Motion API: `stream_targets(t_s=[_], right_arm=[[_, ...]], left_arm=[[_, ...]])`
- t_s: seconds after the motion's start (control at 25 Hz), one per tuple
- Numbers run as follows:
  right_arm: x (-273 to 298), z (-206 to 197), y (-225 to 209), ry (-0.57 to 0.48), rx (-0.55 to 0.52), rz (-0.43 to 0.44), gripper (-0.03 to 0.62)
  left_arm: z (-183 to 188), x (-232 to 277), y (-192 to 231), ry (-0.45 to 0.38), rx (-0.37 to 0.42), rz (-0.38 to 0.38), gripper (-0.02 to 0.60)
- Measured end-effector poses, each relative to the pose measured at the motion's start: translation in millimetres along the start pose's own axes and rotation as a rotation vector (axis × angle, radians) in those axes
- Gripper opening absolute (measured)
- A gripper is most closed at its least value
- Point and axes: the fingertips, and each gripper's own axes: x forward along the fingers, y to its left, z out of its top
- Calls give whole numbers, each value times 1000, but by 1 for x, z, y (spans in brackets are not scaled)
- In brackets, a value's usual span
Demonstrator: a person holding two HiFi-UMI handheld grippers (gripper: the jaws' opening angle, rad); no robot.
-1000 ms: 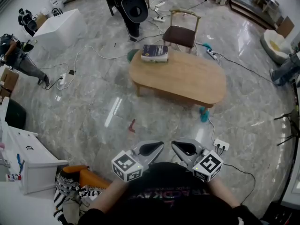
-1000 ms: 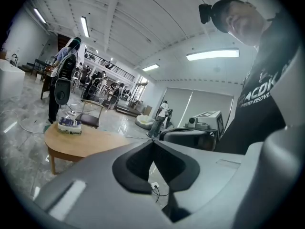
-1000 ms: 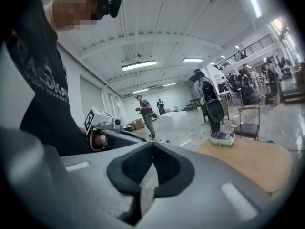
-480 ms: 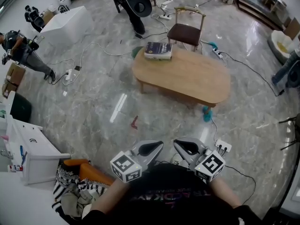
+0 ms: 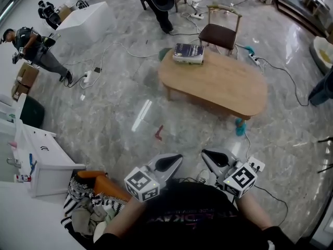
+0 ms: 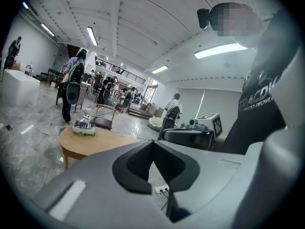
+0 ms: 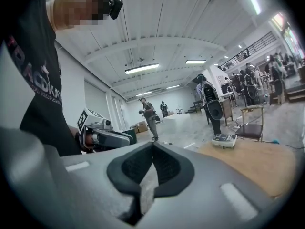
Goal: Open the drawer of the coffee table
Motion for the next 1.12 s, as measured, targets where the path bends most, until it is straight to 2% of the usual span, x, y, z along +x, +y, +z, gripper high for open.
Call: stream_targets(t_s=[0.2, 0.32, 0.48, 0.68, 0.92, 1.12], right_arm=[[53, 0, -4, 1, -1, -43, -3], [94, 4, -10, -11, 3, -110, -3], [157, 16, -16, -35, 67, -210, -3], [226, 32, -21, -43, 51, -302, -3], [269, 33, -29, -49, 67, -440, -3], [277, 28, -46, -35, 91, -526, -3]], left_arm=[[4, -23, 62, -4, 16, -11, 6], [10, -41, 110, 9, 22, -36, 6], [25, -67, 179, 52, 33, -80, 6], [48, -91, 263, 60, 43, -117, 6], [57, -110, 330, 75, 47, -171, 6], [57, -108, 367, 94, 38, -187, 6]])
